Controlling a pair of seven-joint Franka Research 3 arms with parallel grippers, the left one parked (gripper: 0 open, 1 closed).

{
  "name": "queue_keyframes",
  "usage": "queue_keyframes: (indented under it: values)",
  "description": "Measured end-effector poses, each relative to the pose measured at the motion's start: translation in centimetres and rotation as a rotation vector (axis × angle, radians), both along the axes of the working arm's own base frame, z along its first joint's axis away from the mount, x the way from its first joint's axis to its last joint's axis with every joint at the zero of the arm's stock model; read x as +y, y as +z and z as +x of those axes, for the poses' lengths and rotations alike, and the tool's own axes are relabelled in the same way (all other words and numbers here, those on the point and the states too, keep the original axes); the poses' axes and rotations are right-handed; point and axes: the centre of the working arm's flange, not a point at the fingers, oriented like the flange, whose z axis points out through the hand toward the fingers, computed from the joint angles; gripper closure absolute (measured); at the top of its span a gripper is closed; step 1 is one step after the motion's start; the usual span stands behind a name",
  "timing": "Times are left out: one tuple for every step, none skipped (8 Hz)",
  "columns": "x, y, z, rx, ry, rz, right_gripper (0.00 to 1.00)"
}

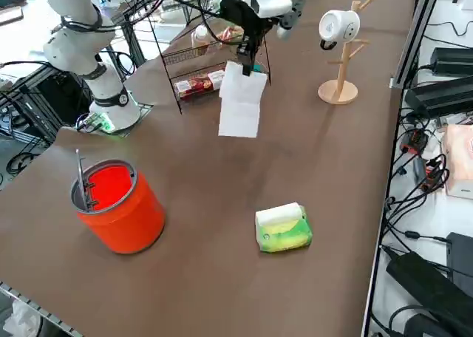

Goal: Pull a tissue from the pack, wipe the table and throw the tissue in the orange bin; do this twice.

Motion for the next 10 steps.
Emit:
queue_keyframes:
  values:
    - [1.0,-0.8,-1.8,0.009,-0.024,0.008,0.99]
    - [1.9,-1.9,-3.9,0.005,-0.045,0.023,0.99]
    - [2.7,-3.2,-6.2,-0.006,-0.059,0.036,0.99]
    - [3.6,-4.8,-8.6,-0.016,-0.067,0.037,0.99]
    - [4.5,-6.3,-10.7,-0.020,-0.073,0.032,0.99]
    - [5.3,-7.7,-12.2,-0.022,-0.069,0.027,0.99]
    - [6.1,-9.1,-13.1,-0.023,-0.069,0.022,0.99]
    - [6.9,-10.6,-13.8,-0.021,-0.075,0.015,0.99]
    - [7.6,-11.9,-14.4,-0.013,-0.082,0.013,0.99]
    - [8.3,-13.0,-15.0,-0.013,-0.099,0.025,0.99]
